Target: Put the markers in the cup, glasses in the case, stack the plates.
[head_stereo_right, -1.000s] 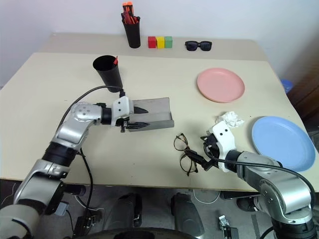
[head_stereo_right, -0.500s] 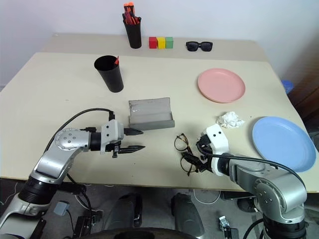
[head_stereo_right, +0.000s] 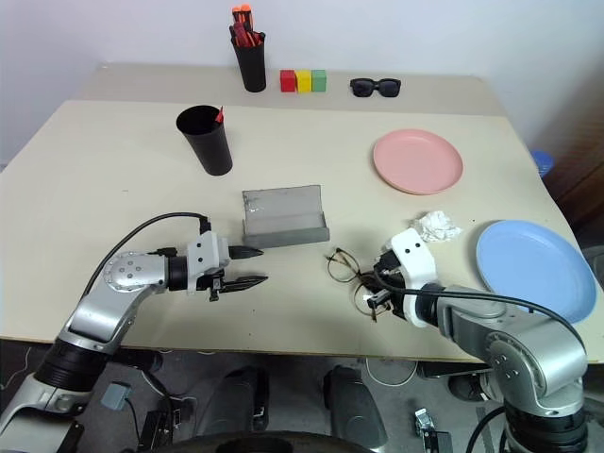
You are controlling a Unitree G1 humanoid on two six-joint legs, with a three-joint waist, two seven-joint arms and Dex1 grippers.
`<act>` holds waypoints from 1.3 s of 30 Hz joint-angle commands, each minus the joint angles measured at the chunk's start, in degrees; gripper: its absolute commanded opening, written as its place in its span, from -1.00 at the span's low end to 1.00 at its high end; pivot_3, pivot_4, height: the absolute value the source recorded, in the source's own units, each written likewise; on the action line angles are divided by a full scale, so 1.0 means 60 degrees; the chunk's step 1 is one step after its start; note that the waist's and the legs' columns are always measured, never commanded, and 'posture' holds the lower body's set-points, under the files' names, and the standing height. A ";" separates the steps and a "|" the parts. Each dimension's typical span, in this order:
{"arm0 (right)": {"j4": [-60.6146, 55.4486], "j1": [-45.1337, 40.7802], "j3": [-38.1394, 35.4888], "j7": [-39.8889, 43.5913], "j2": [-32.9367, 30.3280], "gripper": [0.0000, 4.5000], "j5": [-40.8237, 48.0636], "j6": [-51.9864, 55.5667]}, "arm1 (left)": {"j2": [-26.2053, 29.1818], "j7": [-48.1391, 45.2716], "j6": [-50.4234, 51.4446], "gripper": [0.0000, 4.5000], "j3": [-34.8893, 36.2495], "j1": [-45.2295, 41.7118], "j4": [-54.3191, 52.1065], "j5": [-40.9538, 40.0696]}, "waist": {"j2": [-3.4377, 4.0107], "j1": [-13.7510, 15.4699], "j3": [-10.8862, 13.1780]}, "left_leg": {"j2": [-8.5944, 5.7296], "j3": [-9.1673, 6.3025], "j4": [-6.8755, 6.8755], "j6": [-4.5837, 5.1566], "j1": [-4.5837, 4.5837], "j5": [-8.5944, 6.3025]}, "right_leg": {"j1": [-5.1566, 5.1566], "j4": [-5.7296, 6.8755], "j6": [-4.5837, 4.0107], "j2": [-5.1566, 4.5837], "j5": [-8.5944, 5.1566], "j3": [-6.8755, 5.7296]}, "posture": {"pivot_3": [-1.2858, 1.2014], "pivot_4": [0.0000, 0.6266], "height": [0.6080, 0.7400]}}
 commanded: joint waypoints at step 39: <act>0.6242 -0.5825 0.6263 0.3478 0.2095 -0.56 -0.7898 -0.7726 | 0.0245 0.3314 0.2555 0.07 0.3876 0.2490 -0.3113 -0.2107 | 0.0003 -0.0242 0.0001 | 0.0011 0.0028 -0.0013 0.0004 -0.0009 -0.0003 | -0.0037 0.0013 -0.0004 -0.0008 0.0005 -0.0001 | 0.03 -0.52 0.88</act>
